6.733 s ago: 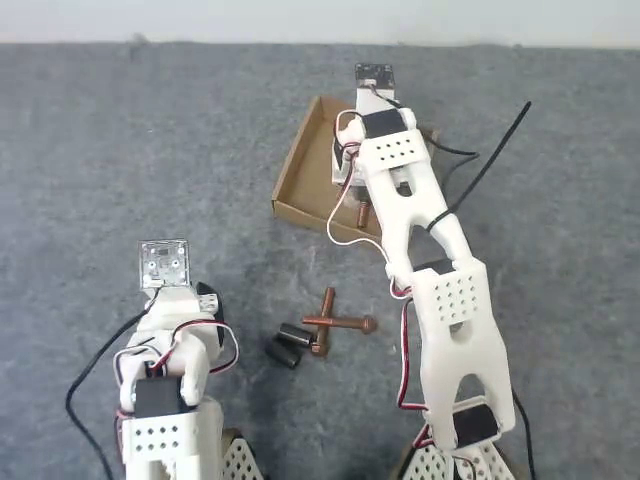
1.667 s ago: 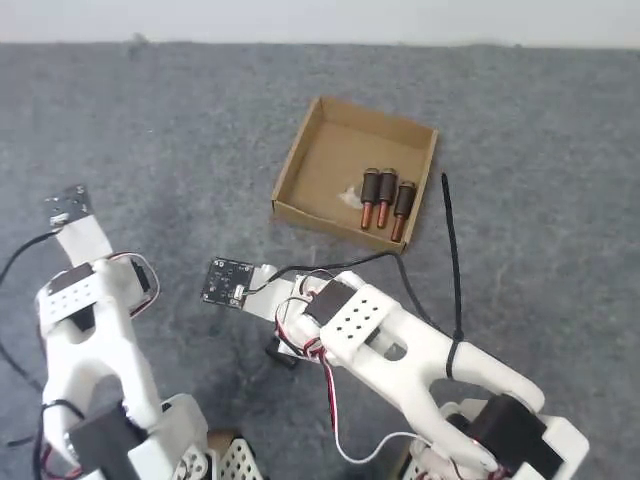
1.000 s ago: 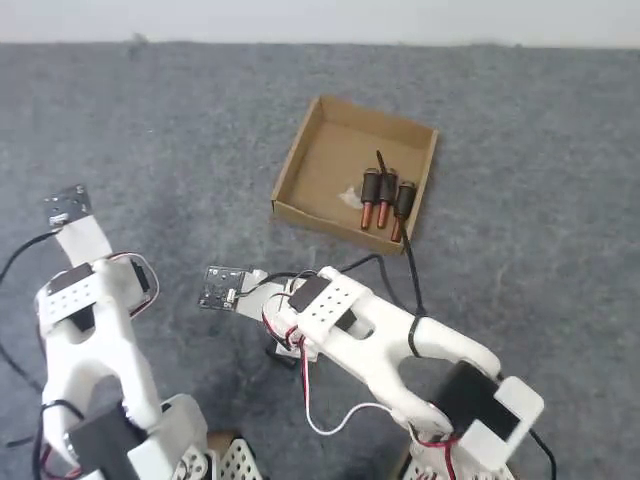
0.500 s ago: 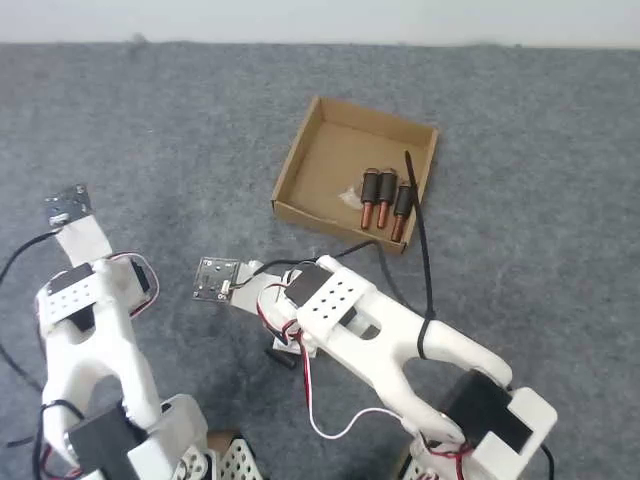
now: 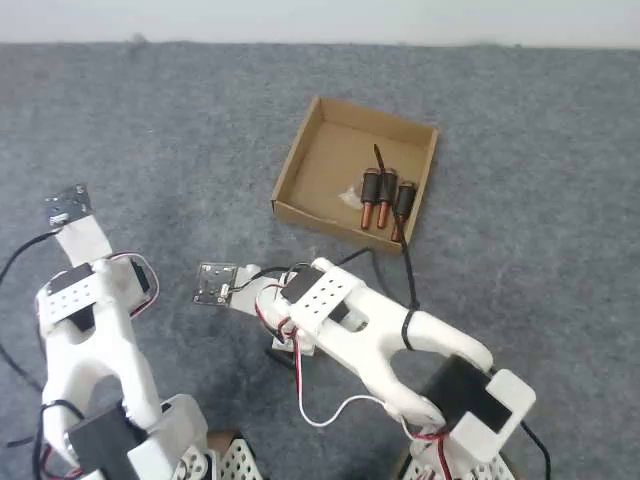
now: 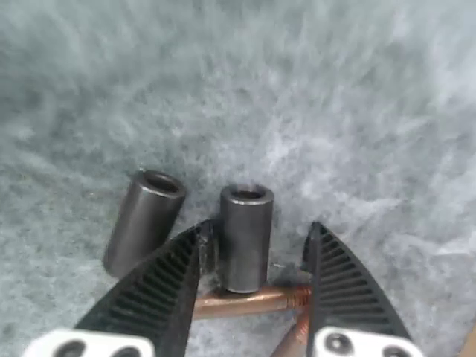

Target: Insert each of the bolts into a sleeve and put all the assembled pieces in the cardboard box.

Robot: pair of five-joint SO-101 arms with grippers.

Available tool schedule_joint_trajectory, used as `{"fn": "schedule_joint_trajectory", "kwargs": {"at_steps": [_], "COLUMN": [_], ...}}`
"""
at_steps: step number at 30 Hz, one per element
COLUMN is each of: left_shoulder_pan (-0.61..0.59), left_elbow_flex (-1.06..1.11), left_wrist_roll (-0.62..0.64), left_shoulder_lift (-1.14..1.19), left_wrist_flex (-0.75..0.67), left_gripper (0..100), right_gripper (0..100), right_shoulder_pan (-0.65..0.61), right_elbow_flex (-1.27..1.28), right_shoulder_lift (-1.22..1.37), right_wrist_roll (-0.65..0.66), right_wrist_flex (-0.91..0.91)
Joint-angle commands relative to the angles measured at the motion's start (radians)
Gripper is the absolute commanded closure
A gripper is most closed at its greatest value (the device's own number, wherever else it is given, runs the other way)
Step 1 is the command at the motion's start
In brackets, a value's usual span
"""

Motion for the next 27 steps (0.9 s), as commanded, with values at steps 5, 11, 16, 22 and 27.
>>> {"fn": "schedule_joint_trajectory", "kwargs": {"at_steps": [5,11,16,22,27], "left_shoulder_pan": [0.0,0.0,0.0,0.0,0.0], "left_elbow_flex": [-0.045,-0.044,-0.044,-0.044,-0.045], "left_wrist_roll": [-0.009,-0.009,-0.009,-0.009,-0.008], "left_shoulder_lift": [-0.008,-0.008,-0.008,-0.008,-0.008], "left_wrist_flex": [0.005,0.005,0.005,0.005,0.005], "left_gripper": [92,92,92,92,92], "right_gripper": [87.1,81.4,79.3,79.3,79.3], "right_shoulder_pan": [0.01,0.045,0.041,0.042,0.056], "right_elbow_flex": [-0.046,-0.043,-0.064,-0.163,-0.193], "right_shoulder_lift": [-0.012,-0.013,-0.022,-0.024,-0.024], "right_wrist_roll": [0.018,0.018,0.012,-0.002,-0.028], "right_wrist_flex": [-0.008,-0.007,0.053,0.226,0.288]}}
